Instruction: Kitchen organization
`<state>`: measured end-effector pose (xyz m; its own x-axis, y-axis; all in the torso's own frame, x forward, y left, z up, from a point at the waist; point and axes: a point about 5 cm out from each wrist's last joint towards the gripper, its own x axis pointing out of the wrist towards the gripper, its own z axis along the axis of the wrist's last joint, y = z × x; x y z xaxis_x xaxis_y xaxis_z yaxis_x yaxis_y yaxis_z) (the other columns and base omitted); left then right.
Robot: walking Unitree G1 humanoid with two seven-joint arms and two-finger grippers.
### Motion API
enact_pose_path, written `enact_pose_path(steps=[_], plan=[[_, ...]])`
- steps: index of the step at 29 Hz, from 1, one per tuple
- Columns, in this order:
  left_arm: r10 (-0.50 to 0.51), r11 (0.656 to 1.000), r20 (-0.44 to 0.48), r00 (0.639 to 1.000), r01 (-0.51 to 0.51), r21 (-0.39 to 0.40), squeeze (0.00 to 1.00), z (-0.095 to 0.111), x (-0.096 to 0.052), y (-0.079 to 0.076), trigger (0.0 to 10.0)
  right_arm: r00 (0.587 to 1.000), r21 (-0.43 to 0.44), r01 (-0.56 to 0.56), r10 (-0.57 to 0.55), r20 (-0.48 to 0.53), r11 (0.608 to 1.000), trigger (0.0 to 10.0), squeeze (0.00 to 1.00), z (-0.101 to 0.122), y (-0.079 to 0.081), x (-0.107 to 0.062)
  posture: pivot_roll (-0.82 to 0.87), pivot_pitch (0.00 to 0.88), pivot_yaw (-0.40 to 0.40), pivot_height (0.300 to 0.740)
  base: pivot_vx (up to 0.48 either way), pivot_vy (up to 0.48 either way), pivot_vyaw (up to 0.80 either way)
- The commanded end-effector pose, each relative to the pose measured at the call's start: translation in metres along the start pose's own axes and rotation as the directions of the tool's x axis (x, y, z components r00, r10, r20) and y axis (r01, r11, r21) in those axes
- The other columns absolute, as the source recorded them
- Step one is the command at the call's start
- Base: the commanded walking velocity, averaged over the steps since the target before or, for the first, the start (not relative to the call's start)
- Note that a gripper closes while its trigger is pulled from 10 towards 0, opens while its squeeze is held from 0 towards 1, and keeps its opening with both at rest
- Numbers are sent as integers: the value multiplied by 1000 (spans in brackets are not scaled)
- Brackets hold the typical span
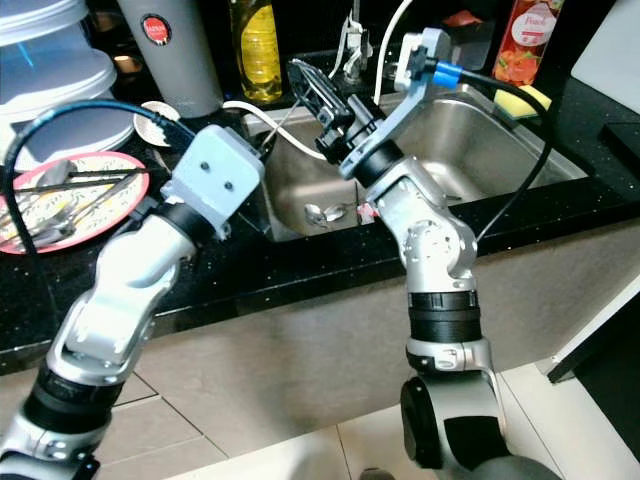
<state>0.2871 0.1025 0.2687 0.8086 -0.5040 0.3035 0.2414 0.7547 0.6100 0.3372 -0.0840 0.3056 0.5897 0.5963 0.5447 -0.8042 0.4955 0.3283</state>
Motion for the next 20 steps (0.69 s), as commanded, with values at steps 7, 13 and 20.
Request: enact_pose_path(steps=[7,13,20], plan=[[142,989,-17,990,-142,30,322,-3,4,16,10000,1000,-5,14,-13,15,1000,10000,0,6,0,1,-23,0,27,740,0,0,0],[189,981,6,982,-190,41,0,1,6,25,10000,998,4,52,-52,34,999,10000,1000,8,-6,2,-20,0,31,740,0,0,0],[185,982,44,982,-186,35,0,9,7,24,10000,997,40,45,-47,55,998,10000,1000,10,-6,0,-17,0,33,740,0,0,0]])
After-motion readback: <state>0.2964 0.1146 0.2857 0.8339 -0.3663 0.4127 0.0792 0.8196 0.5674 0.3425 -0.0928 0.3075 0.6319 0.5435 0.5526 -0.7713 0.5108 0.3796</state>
